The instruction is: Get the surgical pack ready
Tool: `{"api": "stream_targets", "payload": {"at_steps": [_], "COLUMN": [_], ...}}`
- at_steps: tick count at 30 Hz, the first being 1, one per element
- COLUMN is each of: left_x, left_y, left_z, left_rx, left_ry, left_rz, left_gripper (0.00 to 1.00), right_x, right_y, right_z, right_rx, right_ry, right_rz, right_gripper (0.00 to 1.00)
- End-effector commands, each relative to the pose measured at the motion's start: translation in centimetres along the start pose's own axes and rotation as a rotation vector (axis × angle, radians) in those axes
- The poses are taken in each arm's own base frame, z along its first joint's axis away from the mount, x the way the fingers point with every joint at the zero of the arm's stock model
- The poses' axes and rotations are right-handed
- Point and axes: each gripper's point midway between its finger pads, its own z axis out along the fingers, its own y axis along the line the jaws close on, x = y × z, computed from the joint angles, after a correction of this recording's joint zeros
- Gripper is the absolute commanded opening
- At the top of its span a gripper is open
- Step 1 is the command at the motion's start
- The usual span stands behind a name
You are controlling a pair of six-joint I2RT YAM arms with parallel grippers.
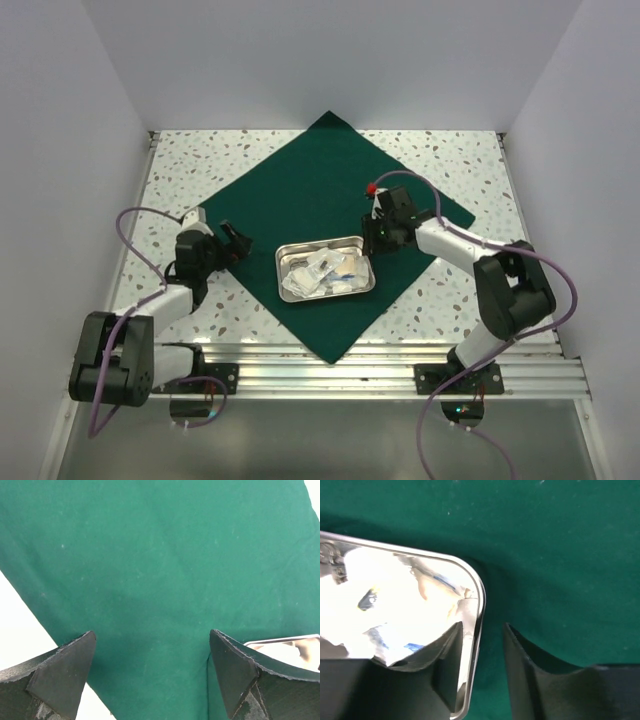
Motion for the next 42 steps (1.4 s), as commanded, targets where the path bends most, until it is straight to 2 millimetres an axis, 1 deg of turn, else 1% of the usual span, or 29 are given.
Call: {"api": "stream_targets", "payload": {"at_steps": [1, 2, 4, 6, 7, 8, 10, 11, 14, 15, 17, 18, 20, 21, 23, 25, 26, 27, 28, 30, 35, 37, 38, 39, 41, 42], "left_x": [-0.6, -0.3, -0.3, -0.3, -0.2, -0.3, -0.2, 0.0, 0.0, -0.1, 0.0, -0.1, 0.0, -0.1, 0.0, 0.0, 0.0, 0.0, 0.0, 0.0, 0.0, -0.1, 0.0, -0.1, -0.1, -0.1], "left_y": [-1.1, -1.0, -1.0, -1.0, -0.9, -1.0, -0.8, -0.8, -0.9, -0.9, -0.9, -0.9, -0.9, -0.9, -0.9, -0.9, -0.8, -0.8, -0.8, -0.6, -0.6, -0.7, -0.7, -0.7, -0.7, -0.6], "left_z": [0.4, 0.6, 0.6, 0.6, 0.6, 0.6, 0.5, 0.5, 0.5, 0.5, 0.5, 0.5, 0.5, 0.5, 0.5, 0.5, 0.5, 0.5, 0.5, 0.5, 0.6, 0.6, 0.6, 0.6, 0.6, 0.6], "left_rx": [0.071, 0.067, 0.063, 0.062, 0.057, 0.058, 0.052, 0.053, 0.055, 0.056, 0.057, 0.058, 0.058, 0.058, 0.057, 0.056, 0.054, 0.050, 0.048, 0.042, 0.039, 0.040, 0.041, 0.040, 0.040, 0.039], "left_ry": [-0.045, -0.034, -0.032, -0.033, -0.034, -0.035, -0.035, -0.031, -0.031, -0.033, -0.032, -0.033, -0.031, -0.033, -0.032, -0.033, -0.032, -0.033, -0.036, -0.035, -0.037, -0.040, -0.037, -0.038, -0.040, -0.039], "left_rz": [0.019, 0.020, 0.022, 0.020, 0.015, 0.012, 0.010, 0.010, 0.010, 0.008, 0.008, 0.008, 0.009, 0.011, 0.011, 0.013, 0.014, 0.014, 0.016, 0.017, 0.016, 0.018, 0.018, 0.016, 0.018, 0.018], "left_gripper": [1.00, 1.00, 1.00, 1.00, 1.00, 1.00, 1.00, 1.00, 1.00, 1.00, 1.00, 1.00, 1.00, 1.00, 1.00, 1.00, 1.00, 1.00, 1.00, 1.00, 1.00, 1.00, 1.00, 1.00, 1.00, 1.00], "right_x": [0.7, 0.8, 1.0, 0.9, 1.0, 1.0, 0.8, 0.7, 0.0, -0.6, -0.7, -1.4, -1.5, -2.2, -2.3, -3.2, -3.0, -3.4, -3.5, -3.4, -3.8, -4.0, -4.2, -4.3, -4.4, -4.8], "right_y": [0.4, 0.3, 0.3, 0.3, 0.2, -0.2, -0.4, -1.0, -1.1, -0.9, -1.1, -1.0, -1.1, -1.2, -1.5, -1.6, -1.8, -2.0, -2.5, -3.0, -4.4, -4.6, -4.5, -4.4, -4.3, -4.5], "right_z": [0.9, 1.1, 1.5, 1.9, 2.0, 2.1, 2.2, 2.2, 2.0, 1.9, 2.1, 2.1, 2.6, 2.6, 3.2, 3.3, 3.7, 3.8, 3.8, 3.9, 3.3, 3.1, 3.1, 3.2, 3.0, 2.8], "right_rx": [-0.004, 0.004, 0.009, 0.026, 0.036, 0.062, 0.080, 0.113, 0.130, 0.130, 0.148, 0.148, 0.156, 0.167, 0.181, 0.188, 0.197, 0.200, 0.212, 0.218, 0.247, 0.256, 0.243, 0.239, 0.238, 0.248], "right_ry": [0.029, 0.031, 0.037, 0.026, 0.027, 0.021, 0.010, -0.003, -0.018, -0.028, -0.021, -0.034, -0.030, -0.044, -0.035, -0.048, -0.036, -0.042, -0.039, -0.040, -0.055, -0.063, -0.069, -0.068, -0.067, -0.077], "right_rz": [0.006, 0.013, 0.025, 0.059, 0.091, 0.103, 0.118, 0.137, 0.147, 0.153, 0.166, 0.168, 0.171, 0.175, 0.178, 0.183, 0.186, 0.194, 0.206, 0.218, 0.257, 0.266, 0.260, 0.257, 0.249, 0.247], "right_gripper": [0.35, 0.28, 0.27, 0.20, 0.11, 0.08, 0.05, 0.01, 0.00, 0.00, 0.00, 0.00, 0.00, 0.00, 0.00, 0.00, 0.00, 0.00, 0.00, 0.00, 0.00, 0.00, 0.00, 0.15, 0.32, 0.42]}}
